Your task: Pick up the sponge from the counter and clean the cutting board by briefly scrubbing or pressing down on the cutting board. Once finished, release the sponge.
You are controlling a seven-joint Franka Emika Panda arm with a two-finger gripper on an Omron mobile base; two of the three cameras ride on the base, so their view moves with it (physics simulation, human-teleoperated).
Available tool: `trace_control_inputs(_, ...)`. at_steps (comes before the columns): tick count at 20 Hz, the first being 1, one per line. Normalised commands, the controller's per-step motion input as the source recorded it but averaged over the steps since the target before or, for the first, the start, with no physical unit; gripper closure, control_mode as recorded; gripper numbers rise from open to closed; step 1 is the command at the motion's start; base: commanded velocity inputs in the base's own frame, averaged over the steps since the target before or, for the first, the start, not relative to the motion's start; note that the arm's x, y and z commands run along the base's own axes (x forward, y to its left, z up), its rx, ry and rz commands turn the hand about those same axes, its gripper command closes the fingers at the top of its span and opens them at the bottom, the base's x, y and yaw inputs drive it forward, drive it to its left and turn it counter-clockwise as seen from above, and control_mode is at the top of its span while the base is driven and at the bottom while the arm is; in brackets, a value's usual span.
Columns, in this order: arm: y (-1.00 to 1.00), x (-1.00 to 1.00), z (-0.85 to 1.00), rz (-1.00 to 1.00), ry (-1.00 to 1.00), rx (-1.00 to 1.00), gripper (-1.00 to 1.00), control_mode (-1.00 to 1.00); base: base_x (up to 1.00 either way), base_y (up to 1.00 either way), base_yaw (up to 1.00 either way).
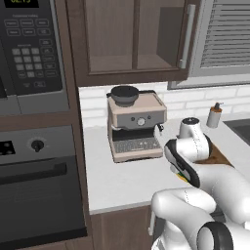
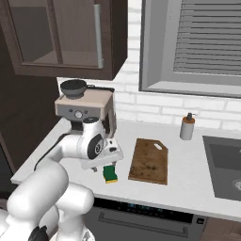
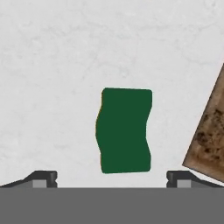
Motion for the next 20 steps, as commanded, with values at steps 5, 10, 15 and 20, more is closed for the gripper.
trace_control_inputs(5,0.00,0.08,-0.29,0.00,0.00,0.00,-1.00,-1.00,0.00,0.00,0.00)
trace_control_inputs(10,0.00,0.01,-0.18,0.00,0.00,0.00,-1.00,-1.00,0.00,0.00,0.00)
trace_control_inputs(15,0.00,0.02,-0.11,0.00,0.00,0.00,-1.00,-1.00,0.00,0.00,0.00)
trace_control_inputs(20,0.00,0.11,-0.20,0.00,0.00,0.00,-1.00,-1.00,0.00,0.00,0.00)
